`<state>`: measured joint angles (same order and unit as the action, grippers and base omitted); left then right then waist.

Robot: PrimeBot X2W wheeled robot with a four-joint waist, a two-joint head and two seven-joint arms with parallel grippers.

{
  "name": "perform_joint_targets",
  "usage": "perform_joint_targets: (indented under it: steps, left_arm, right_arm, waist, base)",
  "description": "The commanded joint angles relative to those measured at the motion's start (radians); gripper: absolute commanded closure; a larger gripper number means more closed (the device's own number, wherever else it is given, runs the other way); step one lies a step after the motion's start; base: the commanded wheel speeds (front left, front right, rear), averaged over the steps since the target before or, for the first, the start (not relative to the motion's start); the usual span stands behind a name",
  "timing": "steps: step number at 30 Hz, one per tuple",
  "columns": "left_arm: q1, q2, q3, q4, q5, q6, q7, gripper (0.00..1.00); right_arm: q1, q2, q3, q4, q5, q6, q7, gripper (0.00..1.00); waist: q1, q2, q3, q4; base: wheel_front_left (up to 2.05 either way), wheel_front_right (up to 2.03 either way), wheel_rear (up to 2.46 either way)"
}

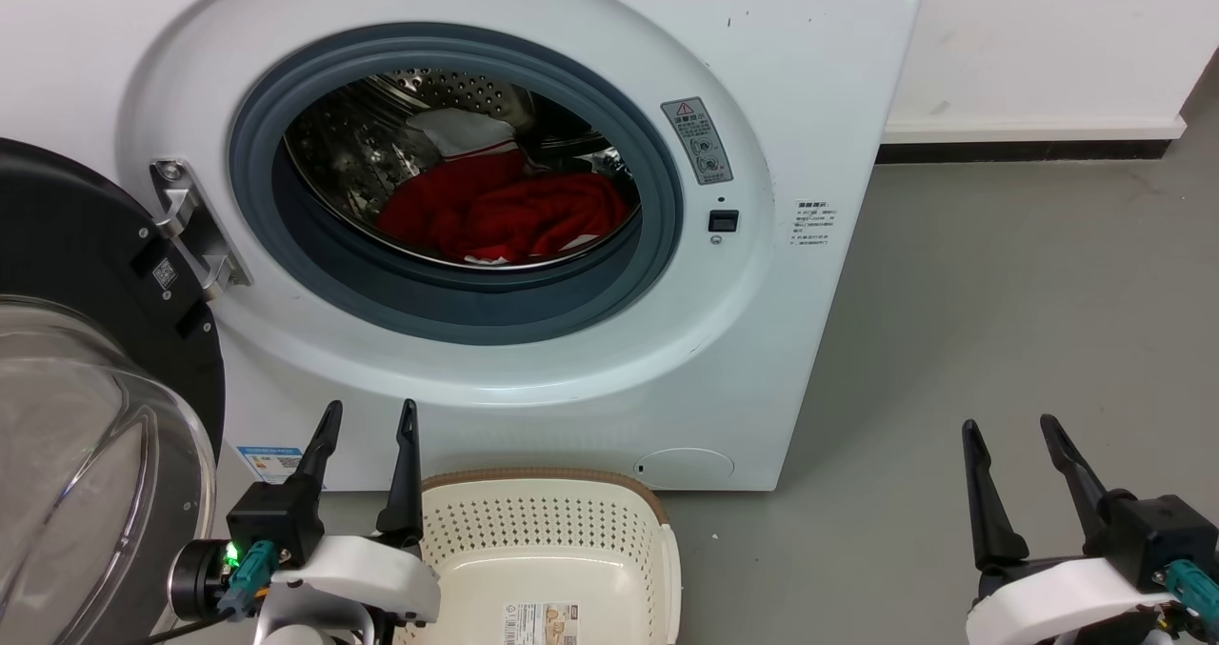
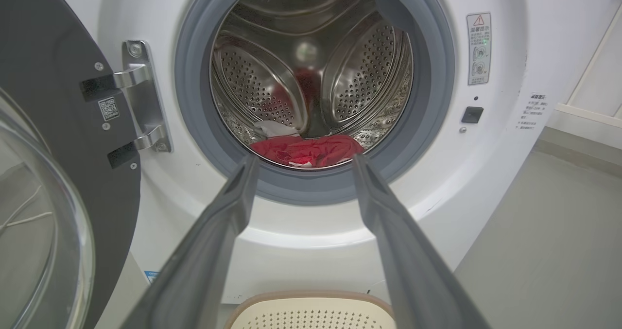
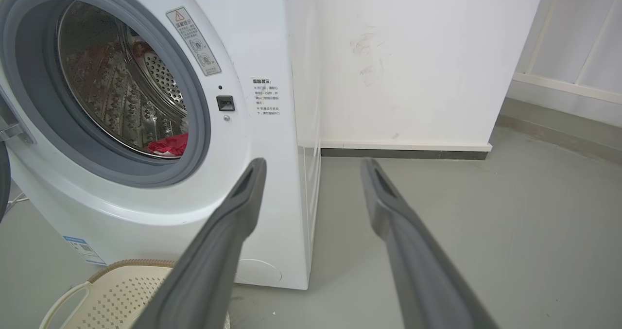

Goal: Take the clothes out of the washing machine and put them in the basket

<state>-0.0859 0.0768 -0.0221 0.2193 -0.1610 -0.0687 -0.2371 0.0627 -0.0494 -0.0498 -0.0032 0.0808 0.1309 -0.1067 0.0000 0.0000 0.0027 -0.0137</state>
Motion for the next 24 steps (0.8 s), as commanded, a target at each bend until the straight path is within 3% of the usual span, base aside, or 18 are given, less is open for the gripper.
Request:
perform_joint_targets:
  steps: [1,13,24]
  left_arm:
    - [-0.013,-0.002,0.001,0.003,0.024,0.002,-0.009,0.0]
    - [-0.013,-0.008,0.004,0.019,0.096,0.002,-0.03,0.0]
    - [-0.007,-0.015,0.017,0.026,0.071,-0.008,-0.03,0.0]
  right_arm:
    - [0.009,-0.002,0.003,-0.009,-0.022,0.0,-0.009,0.0]
    - [0.013,-0.001,0.01,-0.013,-0.087,0.0,-0.024,0.0]
    - [0.011,-0.001,0.01,-0.003,-0.075,0.0,-0.026,0.0]
  waist:
    - [0.0,0.0,0.0,0.002]
    - [0.0,0.0,0.001,0.009]
    - [0.0,0.0,0.001,0.008]
  base:
    - [0.0,0.0,0.0]
    - [0.0,0.0,0.0]
    - [0.0,0.0,0.0]
